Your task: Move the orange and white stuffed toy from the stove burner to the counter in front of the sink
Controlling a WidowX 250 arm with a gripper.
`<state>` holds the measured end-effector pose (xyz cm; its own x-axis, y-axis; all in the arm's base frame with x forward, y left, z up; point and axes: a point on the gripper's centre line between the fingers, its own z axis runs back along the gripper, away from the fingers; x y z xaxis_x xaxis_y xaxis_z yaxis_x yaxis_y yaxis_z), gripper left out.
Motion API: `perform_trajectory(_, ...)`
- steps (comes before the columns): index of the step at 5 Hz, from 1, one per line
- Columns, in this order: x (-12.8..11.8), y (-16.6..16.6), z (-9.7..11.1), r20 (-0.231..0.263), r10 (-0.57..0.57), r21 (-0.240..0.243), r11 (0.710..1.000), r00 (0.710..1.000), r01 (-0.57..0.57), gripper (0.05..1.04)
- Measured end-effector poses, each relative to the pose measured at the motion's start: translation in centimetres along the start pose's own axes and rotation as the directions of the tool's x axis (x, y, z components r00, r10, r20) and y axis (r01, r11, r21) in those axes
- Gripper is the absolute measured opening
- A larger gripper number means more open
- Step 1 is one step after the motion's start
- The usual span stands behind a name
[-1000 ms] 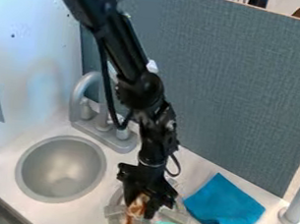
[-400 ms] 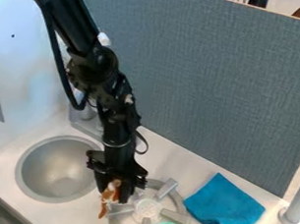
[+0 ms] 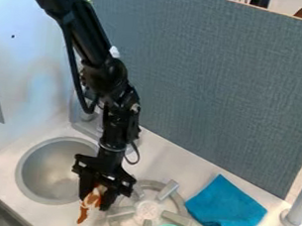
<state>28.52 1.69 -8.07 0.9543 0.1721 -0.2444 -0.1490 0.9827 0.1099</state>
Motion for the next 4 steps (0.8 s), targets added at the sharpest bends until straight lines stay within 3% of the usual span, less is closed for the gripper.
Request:
perform_trajectory(3,0.1,0.3,-1.3,-0.057,0.051,-0.041,0.998,0.997,-0.053,0.590)
perform_trajectory(4,-0.5,0.7,-3.1,-0.109,0.095,-0.043,0.994,0.989,-0.100,0.586)
